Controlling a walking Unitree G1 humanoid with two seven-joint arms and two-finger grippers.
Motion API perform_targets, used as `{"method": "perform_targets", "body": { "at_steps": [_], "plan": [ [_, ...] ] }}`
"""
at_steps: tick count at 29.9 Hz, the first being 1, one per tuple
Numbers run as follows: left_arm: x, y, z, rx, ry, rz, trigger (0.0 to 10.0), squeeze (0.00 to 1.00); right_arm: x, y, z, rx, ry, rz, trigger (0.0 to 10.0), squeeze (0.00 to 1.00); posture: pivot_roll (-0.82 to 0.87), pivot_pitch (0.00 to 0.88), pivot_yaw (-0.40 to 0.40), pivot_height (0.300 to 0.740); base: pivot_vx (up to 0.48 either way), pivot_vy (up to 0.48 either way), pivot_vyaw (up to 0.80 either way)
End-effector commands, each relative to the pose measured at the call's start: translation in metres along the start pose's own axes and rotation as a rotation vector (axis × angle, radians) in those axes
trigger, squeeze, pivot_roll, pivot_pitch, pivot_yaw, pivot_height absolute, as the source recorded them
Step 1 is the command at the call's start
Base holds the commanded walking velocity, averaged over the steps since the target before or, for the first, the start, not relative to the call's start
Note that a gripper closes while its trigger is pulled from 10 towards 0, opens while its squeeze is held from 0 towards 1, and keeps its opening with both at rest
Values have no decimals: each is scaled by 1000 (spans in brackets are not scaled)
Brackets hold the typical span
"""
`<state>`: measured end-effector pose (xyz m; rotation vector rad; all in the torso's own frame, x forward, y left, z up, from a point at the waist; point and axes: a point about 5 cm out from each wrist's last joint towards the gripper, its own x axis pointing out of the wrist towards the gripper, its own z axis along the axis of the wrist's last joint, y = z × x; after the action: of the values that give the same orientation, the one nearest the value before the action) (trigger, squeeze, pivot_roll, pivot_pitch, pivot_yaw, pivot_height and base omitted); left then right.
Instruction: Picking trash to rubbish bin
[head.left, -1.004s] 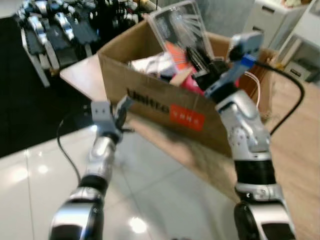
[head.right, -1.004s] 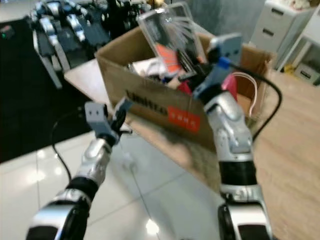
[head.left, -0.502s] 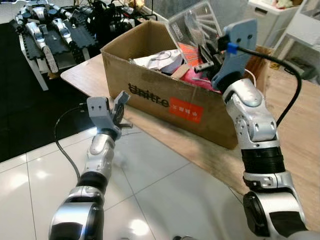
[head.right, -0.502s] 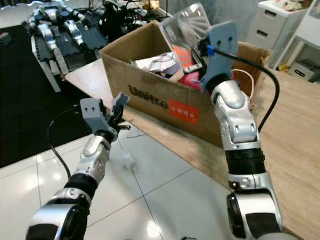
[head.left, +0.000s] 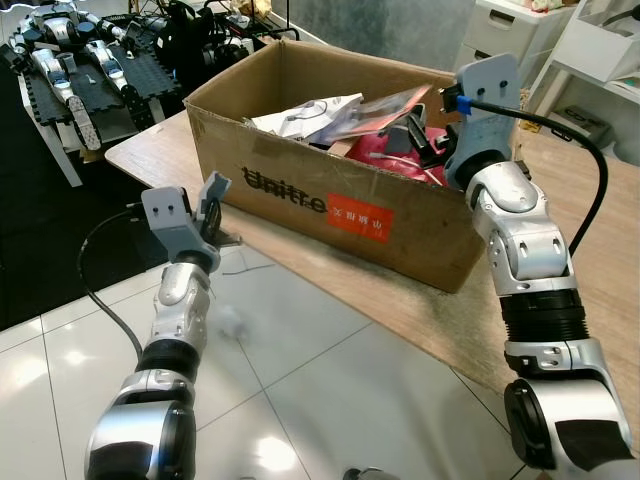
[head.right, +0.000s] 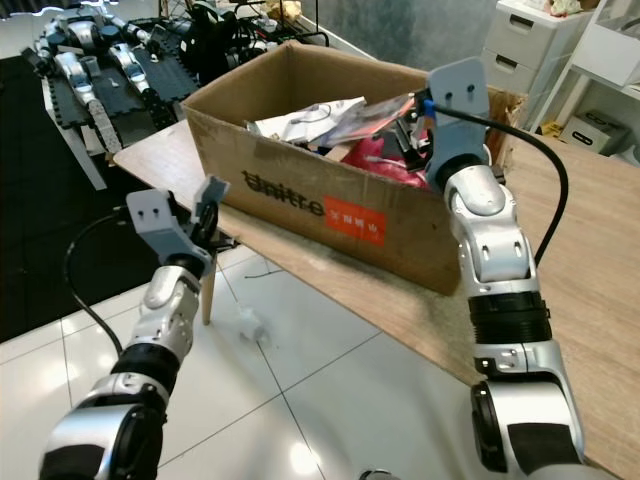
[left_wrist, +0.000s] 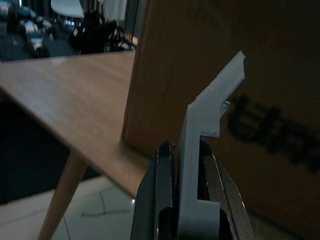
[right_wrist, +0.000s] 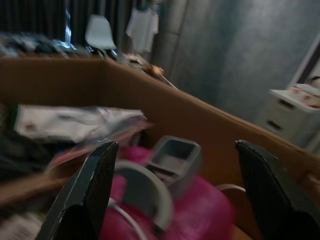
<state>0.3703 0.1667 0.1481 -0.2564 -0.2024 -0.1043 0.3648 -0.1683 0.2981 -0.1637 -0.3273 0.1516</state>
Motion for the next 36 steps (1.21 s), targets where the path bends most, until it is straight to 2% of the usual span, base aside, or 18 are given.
{"method": "perform_targets", "body": {
  "at_steps": [1, 2, 3, 4, 5, 6, 7, 9, 11, 15, 18, 20, 22, 24, 27, 33, 35, 36],
  "plan": [
    [1, 5, 5, 4, -13, 9, 10000, 0, 0, 2, 20, 81, -109, 28, 10000, 1000, 5, 84, 9, 740, 0, 0, 0],
    [1, 4, 8, 0, -25, 7, 10000, 0, -2, 3, 29, 153, -170, 52, 10000, 835, 5, 85, 10, 740, 0, 0, 0],
    [2, 4, 11, -2, -39, 7, 10000, 0, -4, 5, 37, 225, -225, 82, 10000, 835, 5, 85, 10, 740, 0, 0, 0],
    [2, 4, 11, -2, -39, 7, 10000, 0, -4, 5, 37, 225, -225, 82, 10000, 835, 5, 85, 10, 740, 0, 0, 0],
    [3, 5, 15, 1, -53, 13, 10000, 0, -6, 7, 44, 282, -268, 107, 10000, 718, 5, 85, 10, 740, 0, 0, 0],
    [3, 5, 15, 1, -53, 13, 10000, 0, -6, 7, 44, 282, -268, 107, 10000, 718, 5, 85, 10, 740, 0, 0, 0],
    [5, 7, 20, 2, -75, 32, 10000, 0, -9, 9, 50, 350, -311, 151, 10000, 0, 5, 85, 10, 740, 0, 0, 0],
    [9, 13, 38, -78, -160, 50, 10000, 0, -17, 18, 58, 465, -374, 277, 10000, 0, 1, 86, 11, 740, 0, 0, 0],
    [10, 14, 45, -109, -190, 45, 10000, 0, -19, 20, 59, 491, -384, 312, 10000, 0, 1, 86, 11, 740, 0, 0, 0],
    [12, 8, 72, -267, -318, -81, 10000, 0, -24, 29, 54, 506, -366, 386, 10000, 0, 6, 89, 6, 740, 0, 0, 0],
    [10, 5, 83, -323, -360, -141, 10000, 0, -24, 29, 53, 515, -365, 393, 10000, 0, 6, 90, 4, 740, 0, 0, 0],
    [6, -7, 102, -394, -415, -310, 10000, 0, -25, 29, 51, 520, -361, 406, 10000, 0, 5, 91, 2, 740, 0, 0, 0],
    [3, -13, 108, -406, -430, -381, 10000, 0, -26, 29, 50, 521, -360, 412, 10000, 0, 3, 91, 1, 740, 0, 0, 0],
    [-2, -31, 120, -388, -444, -529, 10000, 0, -26, 25, 48, 521, -347, 404, 10000, 0, 0, 91, 1, 740, 0, 0, 0],
    [-3, -46, 128, -349, -451, -615, 10000, 0, -24, 20, 42, 515, -312, 355, 10000, 0, -6, 92, -3, 740, 0, 0, 0],
    [8, -72, 145, -212, -438, -718, 10000, 0, -22, 8, 27, 513, -215, 259, 10000, 0, -14, 98, -1, 740, 0, 0, 0],
    [14, -85, 154, -126, -430, -764, 10000, 0, -27, 5, 17, 413, -121, 279, 10000, 0, -24, 108, 6, 740, 0, 0, 0],
    [14, -85, 154, -126, -430, -764, 10000, 0, -27, 5, 17, 413, -121, 279, 10000, 0, -24, 108, 6, 740, 0, 0, 0]
  ]
}}
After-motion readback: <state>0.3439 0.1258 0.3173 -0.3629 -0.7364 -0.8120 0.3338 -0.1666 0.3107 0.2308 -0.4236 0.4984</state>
